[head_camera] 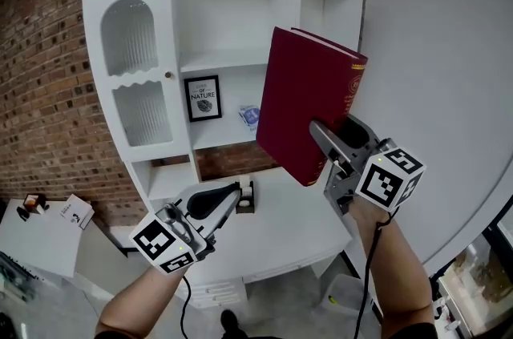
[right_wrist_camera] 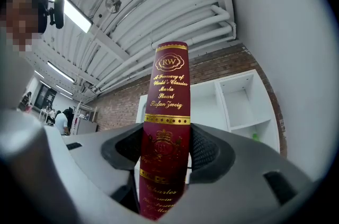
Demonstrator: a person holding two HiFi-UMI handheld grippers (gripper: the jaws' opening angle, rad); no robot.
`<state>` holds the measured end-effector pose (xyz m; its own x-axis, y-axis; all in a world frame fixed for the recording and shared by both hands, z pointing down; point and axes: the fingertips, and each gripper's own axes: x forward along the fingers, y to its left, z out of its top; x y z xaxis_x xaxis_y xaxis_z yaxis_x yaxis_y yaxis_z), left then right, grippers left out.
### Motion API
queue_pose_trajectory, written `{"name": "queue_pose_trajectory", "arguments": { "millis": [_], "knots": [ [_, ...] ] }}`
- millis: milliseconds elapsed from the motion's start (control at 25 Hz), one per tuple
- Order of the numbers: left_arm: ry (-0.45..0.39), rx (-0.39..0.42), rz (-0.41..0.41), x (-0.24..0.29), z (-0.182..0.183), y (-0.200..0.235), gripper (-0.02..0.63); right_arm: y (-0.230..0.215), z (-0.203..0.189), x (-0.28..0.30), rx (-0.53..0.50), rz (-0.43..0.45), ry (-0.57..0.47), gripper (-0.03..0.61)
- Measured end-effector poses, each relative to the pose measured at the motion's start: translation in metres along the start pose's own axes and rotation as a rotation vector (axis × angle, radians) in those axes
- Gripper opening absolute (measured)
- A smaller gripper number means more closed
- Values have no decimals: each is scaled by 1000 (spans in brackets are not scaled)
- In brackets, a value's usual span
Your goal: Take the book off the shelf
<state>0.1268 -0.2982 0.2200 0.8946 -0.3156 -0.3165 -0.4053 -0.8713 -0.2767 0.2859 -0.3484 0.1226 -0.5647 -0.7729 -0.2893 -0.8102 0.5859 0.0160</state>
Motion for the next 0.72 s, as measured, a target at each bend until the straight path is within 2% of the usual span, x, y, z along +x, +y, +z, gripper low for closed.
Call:
{"name": "queue_pose_trajectory", "arguments": {
  "millis": [240,440,720],
  "knots": [
    [43,-19,65,-20,10,-40,8,33,-19,-50,9,39,13,238],
    [75,-23,113,-48,11,-46,8,52,-49,-68,64,66,25,238],
    [101,-64,129,-91,10,-47,8,86,-79,-83,88,48,24,238]
  ]
}}
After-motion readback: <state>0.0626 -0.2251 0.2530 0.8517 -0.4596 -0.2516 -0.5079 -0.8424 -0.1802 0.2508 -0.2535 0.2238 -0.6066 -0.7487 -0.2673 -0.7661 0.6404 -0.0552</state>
